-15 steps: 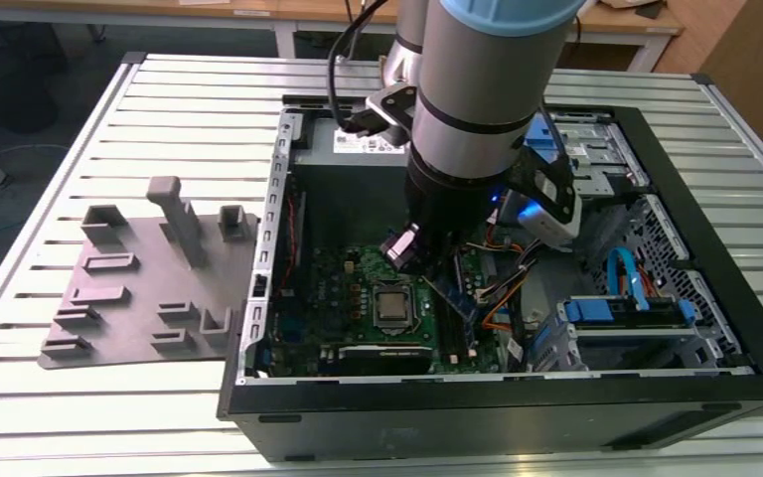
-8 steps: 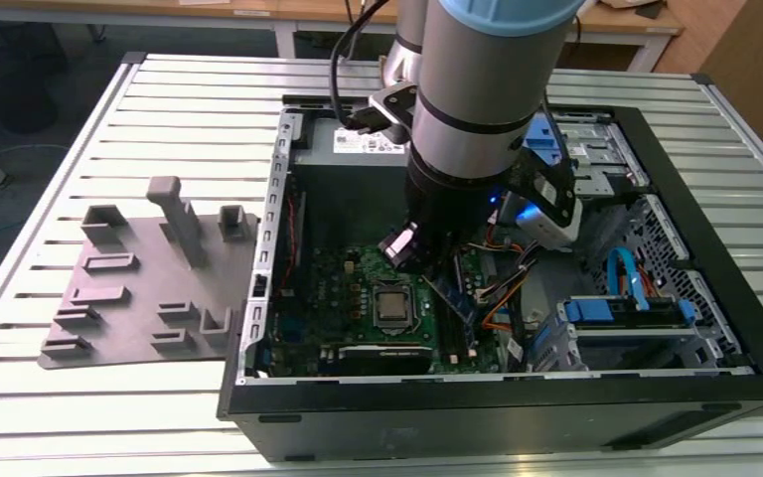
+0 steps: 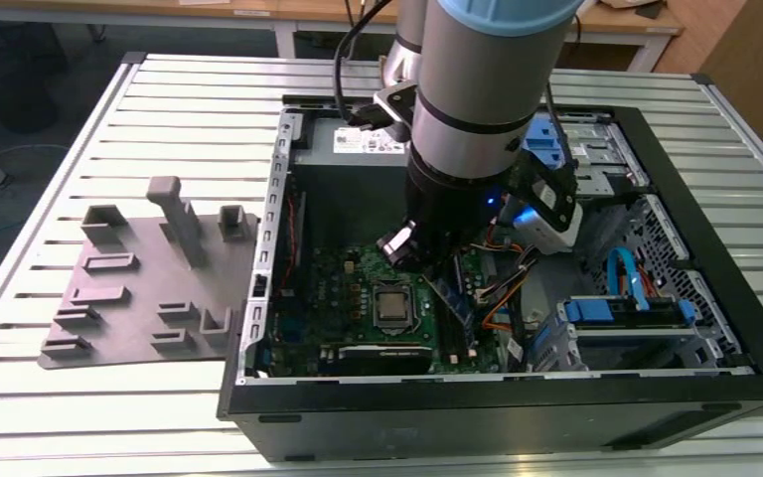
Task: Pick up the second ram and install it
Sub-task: 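Insert the second ram into the second slot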
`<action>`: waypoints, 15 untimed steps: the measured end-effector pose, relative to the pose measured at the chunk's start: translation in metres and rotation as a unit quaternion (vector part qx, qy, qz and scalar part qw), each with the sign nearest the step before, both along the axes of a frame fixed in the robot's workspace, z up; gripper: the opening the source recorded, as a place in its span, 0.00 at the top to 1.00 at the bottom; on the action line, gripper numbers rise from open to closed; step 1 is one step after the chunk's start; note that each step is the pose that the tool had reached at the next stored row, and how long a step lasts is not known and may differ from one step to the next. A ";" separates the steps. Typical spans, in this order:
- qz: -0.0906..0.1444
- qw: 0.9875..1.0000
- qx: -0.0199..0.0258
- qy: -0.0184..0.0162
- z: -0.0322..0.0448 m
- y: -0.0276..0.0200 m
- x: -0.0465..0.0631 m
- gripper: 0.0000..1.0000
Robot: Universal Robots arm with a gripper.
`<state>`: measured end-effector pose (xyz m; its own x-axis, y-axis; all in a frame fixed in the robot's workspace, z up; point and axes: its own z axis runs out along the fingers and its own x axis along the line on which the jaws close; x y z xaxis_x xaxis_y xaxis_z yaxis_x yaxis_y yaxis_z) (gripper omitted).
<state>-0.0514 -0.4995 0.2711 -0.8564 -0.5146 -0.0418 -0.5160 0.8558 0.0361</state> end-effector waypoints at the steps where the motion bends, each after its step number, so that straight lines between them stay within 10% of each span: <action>1: -0.004 1.000 0.000 0.000 0.0000 0.0000 0.000 0.89; 15: -0.046 0.999 0.000 0.000 -0.0001 0.0000 0.000 0.89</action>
